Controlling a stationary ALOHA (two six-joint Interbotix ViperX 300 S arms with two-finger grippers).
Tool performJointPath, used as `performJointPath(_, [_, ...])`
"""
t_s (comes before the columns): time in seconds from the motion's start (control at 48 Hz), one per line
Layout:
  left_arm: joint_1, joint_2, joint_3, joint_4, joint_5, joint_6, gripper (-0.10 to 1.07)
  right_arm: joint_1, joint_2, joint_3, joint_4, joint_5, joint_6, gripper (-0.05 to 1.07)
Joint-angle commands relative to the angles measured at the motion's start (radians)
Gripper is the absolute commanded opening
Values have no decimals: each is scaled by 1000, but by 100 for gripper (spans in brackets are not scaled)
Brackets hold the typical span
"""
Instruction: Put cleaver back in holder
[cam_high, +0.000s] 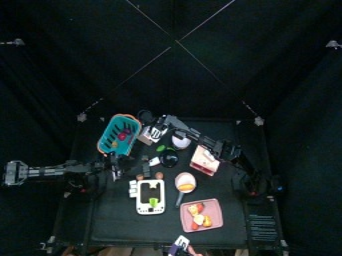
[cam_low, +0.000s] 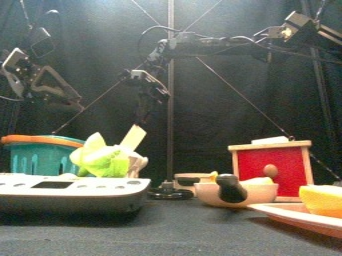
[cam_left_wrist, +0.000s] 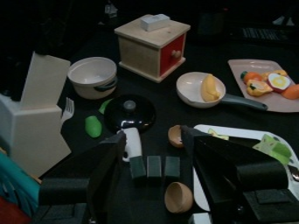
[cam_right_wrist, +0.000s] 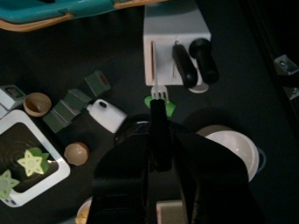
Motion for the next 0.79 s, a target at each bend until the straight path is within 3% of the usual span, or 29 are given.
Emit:
performJointPath(0.0, [2,2,-11,2,-5,2,89,-6,-28,-40,-2,2,0,67])
performJointPath(0.208, [2,2,-11,2,-5,0,89,-9,-26,-43,-15,20,3,83])
performJointPath(0.771, [2,2,-9,0,-5,0,89,-8,-29,-43,-15,67,3,83])
